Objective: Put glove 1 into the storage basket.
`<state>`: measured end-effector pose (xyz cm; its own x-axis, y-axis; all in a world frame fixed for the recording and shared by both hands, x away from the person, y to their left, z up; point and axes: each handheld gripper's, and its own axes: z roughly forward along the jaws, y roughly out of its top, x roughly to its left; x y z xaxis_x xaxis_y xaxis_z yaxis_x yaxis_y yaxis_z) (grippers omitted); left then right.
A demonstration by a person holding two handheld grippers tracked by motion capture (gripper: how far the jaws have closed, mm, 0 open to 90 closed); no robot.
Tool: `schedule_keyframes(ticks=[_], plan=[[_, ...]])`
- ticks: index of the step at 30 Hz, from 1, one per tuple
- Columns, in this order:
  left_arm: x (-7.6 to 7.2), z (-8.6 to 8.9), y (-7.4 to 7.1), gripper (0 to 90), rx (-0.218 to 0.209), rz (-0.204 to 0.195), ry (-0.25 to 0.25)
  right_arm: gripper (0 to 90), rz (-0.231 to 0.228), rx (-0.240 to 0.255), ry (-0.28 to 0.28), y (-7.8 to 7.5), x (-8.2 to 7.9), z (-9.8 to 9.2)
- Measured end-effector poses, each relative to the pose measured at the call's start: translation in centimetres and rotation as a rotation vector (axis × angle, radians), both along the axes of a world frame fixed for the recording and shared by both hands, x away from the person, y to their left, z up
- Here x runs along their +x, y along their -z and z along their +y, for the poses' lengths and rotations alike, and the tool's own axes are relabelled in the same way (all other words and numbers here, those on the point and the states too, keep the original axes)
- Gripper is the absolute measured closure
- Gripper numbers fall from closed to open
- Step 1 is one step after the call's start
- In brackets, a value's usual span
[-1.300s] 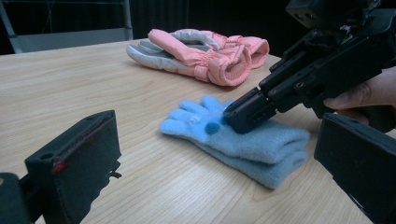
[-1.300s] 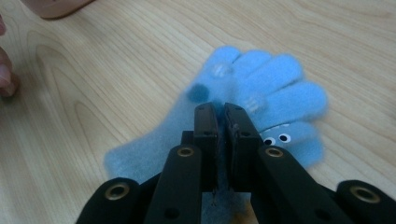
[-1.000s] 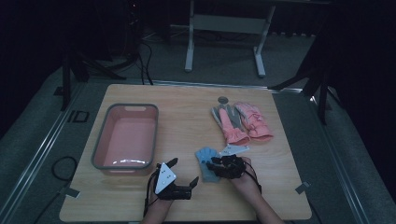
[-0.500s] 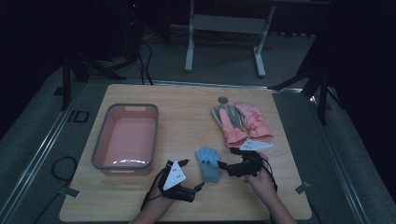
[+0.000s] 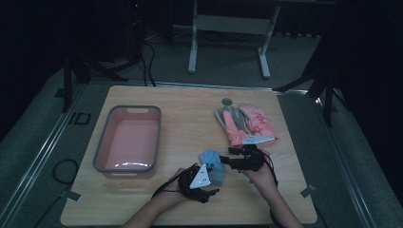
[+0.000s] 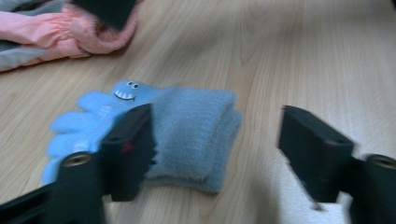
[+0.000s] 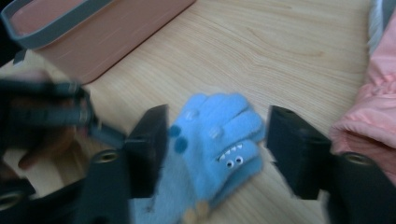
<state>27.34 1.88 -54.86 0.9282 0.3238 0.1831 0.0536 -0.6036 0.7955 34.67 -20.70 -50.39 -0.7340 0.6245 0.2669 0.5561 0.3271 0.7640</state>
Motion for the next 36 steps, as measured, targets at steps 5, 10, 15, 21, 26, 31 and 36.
schedule_keyframes(ticks=[5,10,15,21,26,31,36], plan=[[0.4,-0.8,0.8,41.3,0.087,-0.057,0.022,39.8,0.079,-0.053,0.058,2.0,1.8,1.7],[0.4,-1.1,1.0,49.3,0.118,-0.083,0.022,35.4,0.08,-0.105,0.08,3.6,2.0,2.8],[0.2,-1.2,1.1,54.4,0.128,-0.077,0.005,34.6,0.044,-0.165,0.071,4.6,1.0,3.9],[0.5,-0.9,0.8,69.9,0.098,-0.013,-0.03,65.3,0.028,-0.158,0.016,4.8,0.3,4.2],[1.2,-0.7,0.3,74.6,0.073,0.08,-0.043,78.8,0.082,-0.136,-0.018,4.7,0.7,4.4],[1.7,-0.4,-0.5,75.9,0.08,0.127,-0.047,81.4,0.129,-0.064,-0.018,4.7,1.2,4.1],[1.9,0.3,-2.0,76.4,0.09,0.099,-0.052,82.1,0.113,-0.029,-0.01,3.6,1.5,4.3]])
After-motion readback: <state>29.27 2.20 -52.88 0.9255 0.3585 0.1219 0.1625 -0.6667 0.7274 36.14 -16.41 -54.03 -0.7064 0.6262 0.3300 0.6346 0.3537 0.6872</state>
